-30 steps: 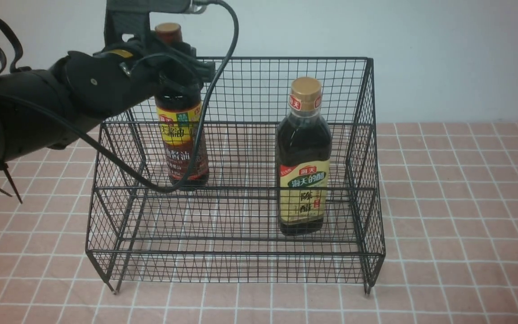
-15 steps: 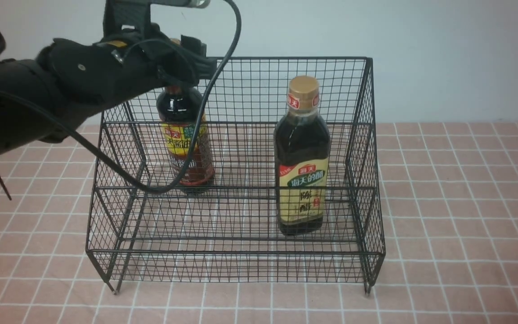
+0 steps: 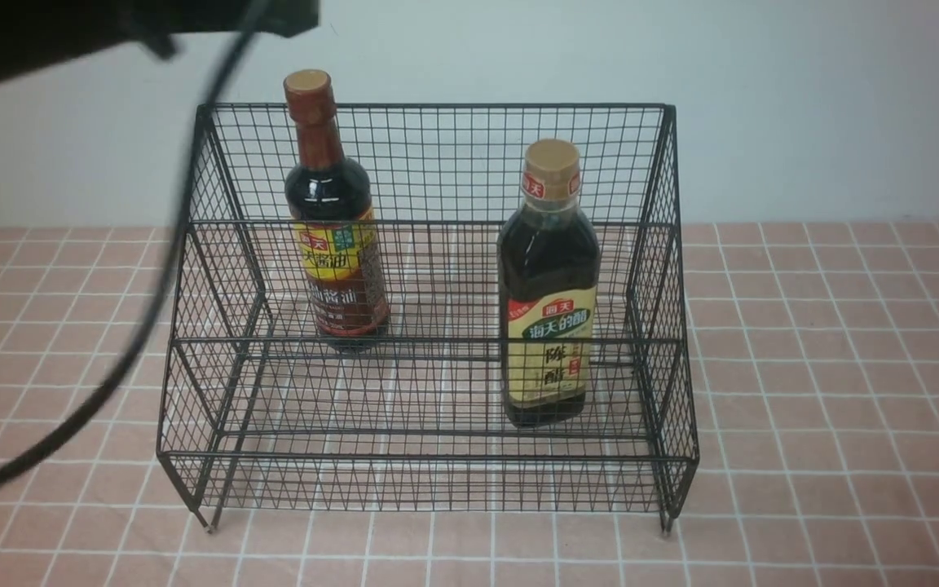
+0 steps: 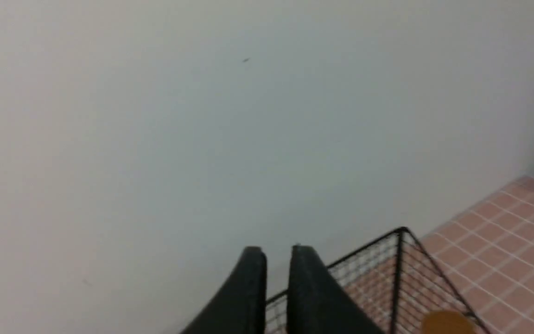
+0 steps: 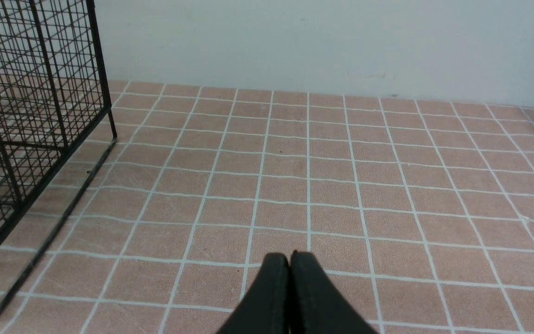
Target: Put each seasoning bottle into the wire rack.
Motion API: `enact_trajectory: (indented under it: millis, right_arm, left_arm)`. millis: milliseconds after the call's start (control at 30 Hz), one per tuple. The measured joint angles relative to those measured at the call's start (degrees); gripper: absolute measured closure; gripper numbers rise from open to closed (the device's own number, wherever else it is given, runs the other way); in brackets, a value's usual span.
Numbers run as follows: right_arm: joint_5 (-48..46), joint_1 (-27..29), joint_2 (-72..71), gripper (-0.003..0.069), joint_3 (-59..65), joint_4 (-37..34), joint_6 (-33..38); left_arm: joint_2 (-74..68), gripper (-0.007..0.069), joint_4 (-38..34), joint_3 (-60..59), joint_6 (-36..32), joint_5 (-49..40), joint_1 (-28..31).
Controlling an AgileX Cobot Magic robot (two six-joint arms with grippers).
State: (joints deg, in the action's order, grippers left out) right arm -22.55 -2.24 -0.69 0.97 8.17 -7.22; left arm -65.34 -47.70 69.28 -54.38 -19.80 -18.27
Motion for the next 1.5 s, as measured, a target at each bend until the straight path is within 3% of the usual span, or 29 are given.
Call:
enact_trajectory:
  millis: [100,233,500,700,967,1200,1300,1500]
  right_arm:
    - [0.0,0.0,0.0,0.0673,0.0,0.0,0.0]
    - [0.0,0.0,0.0,0.0673,0.0,0.0,0.0]
    - [0.0,0.0,0.0,0.0673,0.0,0.0,0.0]
    - [0.0,0.0,0.0,0.0673,0.0,0.0,0.0]
    - [0.0,0.0,0.0,0.0673,0.0,0.0,0.0]
    - [0.0,0.0,0.0,0.0673,0.0,0.0,0.0]
    - [0.0,0.0,0.0,0.0673,0.0,0.0,0.0]
    - [0.0,0.0,0.0,0.0673,0.0,0.0,0.0]
  left_arm:
    - [2.6,0.0619,0.2,0.0,1.8,-5.1,0.6]
    - [8.7,0.0631,3.3,0.0,10.2,-17.2,2.5]
    - [17.4,0.0631,19.5,0.0,31.8,-35.7,5.0]
    - [22.1,0.0631,21.1,0.1,35.8,-40.0,5.0]
    - [29.7,0.0631,24.4,0.2,32.8,-37.9,5.0]
    - [36.1,0.0631,29.7,-1.1,34.2,-32.8,5.1]
    - [39.7,0.0631,33.4,-6.3,35.8,-29.3,6.1]
    - [53.2,0.0631,36.8,-30.2,37.8,-15.3,13.6]
